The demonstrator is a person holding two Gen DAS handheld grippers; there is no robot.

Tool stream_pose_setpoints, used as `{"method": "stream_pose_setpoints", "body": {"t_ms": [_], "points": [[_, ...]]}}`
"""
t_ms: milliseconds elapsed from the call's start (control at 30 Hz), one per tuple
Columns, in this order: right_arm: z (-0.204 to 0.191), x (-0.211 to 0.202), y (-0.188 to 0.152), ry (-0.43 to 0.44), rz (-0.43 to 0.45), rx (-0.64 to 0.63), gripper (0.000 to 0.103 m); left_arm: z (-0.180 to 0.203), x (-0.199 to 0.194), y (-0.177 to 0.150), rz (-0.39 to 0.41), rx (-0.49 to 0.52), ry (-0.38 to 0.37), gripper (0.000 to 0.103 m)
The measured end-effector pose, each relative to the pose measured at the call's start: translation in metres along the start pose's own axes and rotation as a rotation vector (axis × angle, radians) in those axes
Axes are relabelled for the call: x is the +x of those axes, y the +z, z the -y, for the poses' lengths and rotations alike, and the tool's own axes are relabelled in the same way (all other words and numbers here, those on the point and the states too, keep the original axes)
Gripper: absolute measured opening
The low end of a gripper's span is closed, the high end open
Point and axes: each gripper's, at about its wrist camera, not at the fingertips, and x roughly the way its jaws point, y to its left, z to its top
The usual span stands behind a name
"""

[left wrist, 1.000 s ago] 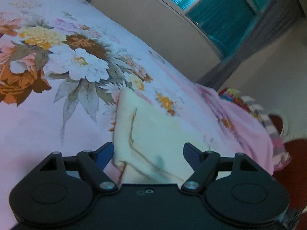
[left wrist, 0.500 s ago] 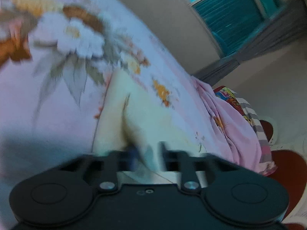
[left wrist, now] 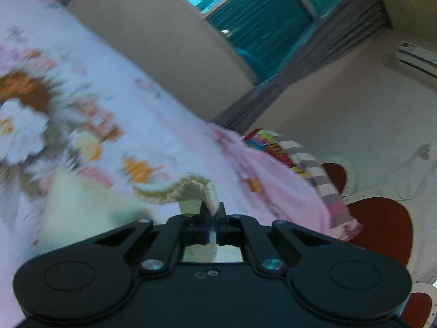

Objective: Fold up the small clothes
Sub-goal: 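Grasp the sweater hem with the left gripper while the right gripper grasps the hem too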

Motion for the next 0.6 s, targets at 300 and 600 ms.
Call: {"method": "stream_pose_setpoints", "body": {"t_ms": [300, 600], "points": [[0.037, -0.024, -0.003, -0.272, 0.17, 0.225, 0.028, 0.018, -0.005, 0.01, 0.01, 0.068, 0.007, 0.0], [0.072, -0.07, -0.021, -0.129, 0.243, 0.43, 0.04, -0.04, -0.005, -0.015, -0.042, 0.023, 0.107, 0.001]]}}
